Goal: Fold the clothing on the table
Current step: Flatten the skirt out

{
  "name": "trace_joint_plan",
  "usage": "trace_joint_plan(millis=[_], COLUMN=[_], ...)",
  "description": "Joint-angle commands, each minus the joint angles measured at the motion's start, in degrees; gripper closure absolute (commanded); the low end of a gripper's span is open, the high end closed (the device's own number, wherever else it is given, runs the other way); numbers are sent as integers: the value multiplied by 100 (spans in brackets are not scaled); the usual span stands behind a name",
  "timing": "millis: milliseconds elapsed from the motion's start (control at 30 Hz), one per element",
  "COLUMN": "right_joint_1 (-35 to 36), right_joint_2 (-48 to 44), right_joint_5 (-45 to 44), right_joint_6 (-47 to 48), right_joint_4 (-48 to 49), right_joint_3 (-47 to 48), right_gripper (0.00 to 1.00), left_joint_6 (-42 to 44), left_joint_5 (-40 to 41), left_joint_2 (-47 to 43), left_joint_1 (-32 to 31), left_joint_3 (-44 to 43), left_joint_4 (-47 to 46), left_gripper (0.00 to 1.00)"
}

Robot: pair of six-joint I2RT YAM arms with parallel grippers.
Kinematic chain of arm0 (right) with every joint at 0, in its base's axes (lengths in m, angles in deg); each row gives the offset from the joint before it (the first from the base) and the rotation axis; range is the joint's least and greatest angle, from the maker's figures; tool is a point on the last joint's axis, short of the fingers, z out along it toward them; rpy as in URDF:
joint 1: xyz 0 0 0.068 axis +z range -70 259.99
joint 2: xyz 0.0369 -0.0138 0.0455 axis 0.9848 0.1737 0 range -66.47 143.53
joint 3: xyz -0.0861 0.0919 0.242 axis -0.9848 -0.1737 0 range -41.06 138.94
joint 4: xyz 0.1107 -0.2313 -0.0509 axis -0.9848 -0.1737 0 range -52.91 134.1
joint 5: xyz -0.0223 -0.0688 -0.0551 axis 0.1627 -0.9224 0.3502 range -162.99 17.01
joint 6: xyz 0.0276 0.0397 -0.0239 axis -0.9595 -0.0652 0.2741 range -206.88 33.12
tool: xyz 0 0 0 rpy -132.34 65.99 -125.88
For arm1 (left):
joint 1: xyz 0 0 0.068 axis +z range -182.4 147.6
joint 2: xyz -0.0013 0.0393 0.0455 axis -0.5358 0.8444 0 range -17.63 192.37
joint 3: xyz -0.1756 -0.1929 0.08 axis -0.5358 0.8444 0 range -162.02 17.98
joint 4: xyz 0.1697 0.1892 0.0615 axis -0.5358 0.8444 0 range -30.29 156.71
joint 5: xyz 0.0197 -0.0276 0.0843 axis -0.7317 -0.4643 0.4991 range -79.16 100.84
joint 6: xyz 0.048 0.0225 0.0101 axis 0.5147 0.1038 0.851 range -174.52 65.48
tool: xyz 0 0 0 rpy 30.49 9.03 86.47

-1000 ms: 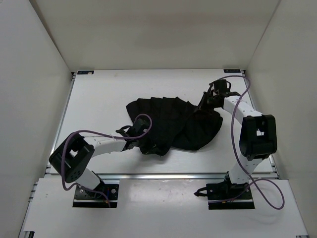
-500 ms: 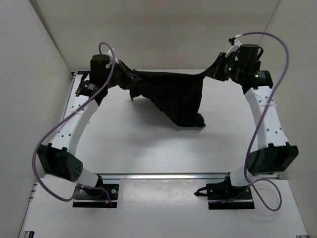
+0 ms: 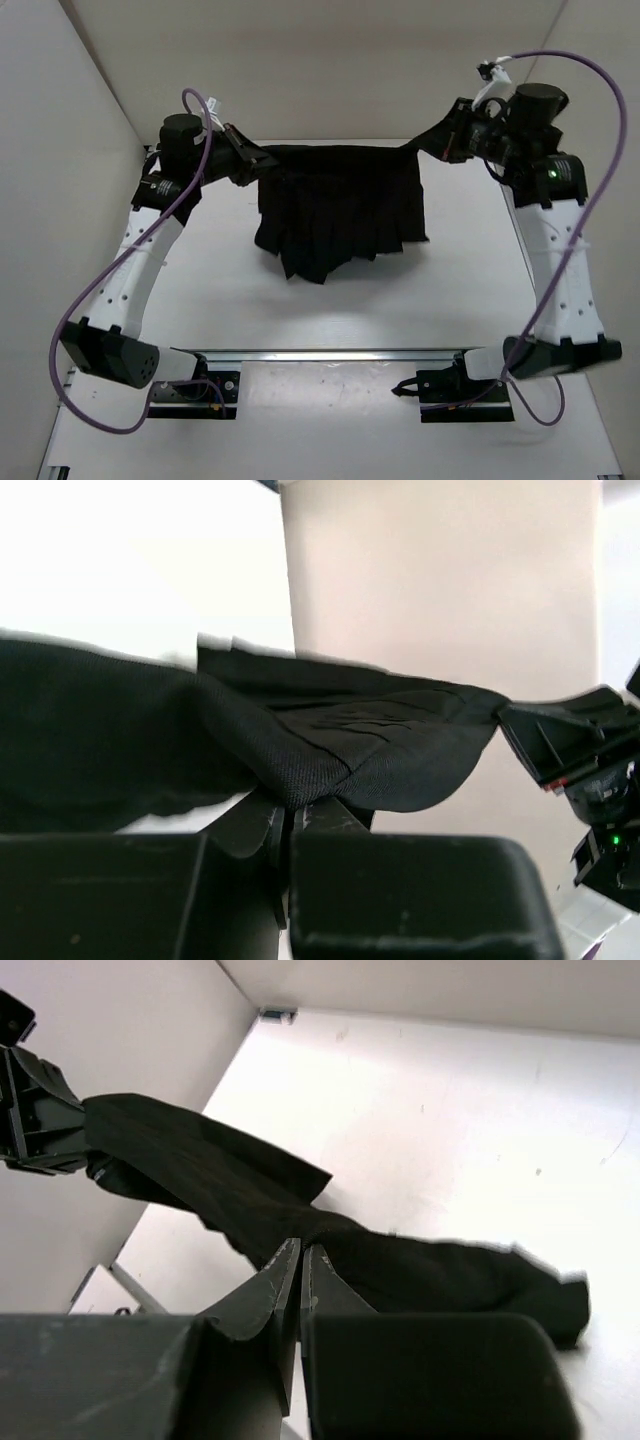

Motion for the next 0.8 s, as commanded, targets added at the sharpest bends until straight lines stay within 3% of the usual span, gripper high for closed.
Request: trace_joint_plan(millis=[0,100,233,333,400,500,667,767], right_joint_1=[-61,-26,-70,-289,-491,-580,-493,-273], right_joint_2=[942,1768,2167,1948,1764,1456,815,253], right_joint_5=[265,66,-269,-182,-24,-23,-145,-759], right_joint_6=[47,143,-14,-252,-331,-191,98,257], right_joint_4=[-143,-354,-180,285,357,244,218,138], right_joint_3=[319,1309,2700,2756,2441,1459,-869,-2319], right_gripper=[100,100,100,100,100,100,100,100], left_joint_6=[-84,161,110,-83,-145,-49,-163,74], left_joint_5=[-79,-150,-220,-395,-440,-370,-370,-212], left_joint_2=[500,1300,2092,2357,2244,1745,234,-391], left_joint_1=[147,270,462,630,744,701,473,323], left_joint_3=[29,-943,-2500,-3284,-3287,-2313,1425,3018], left_joint_4=[-253,9,160,11,-68,-340,-1464,-1317], left_gripper=[100,100,100,100,100,100,100,100])
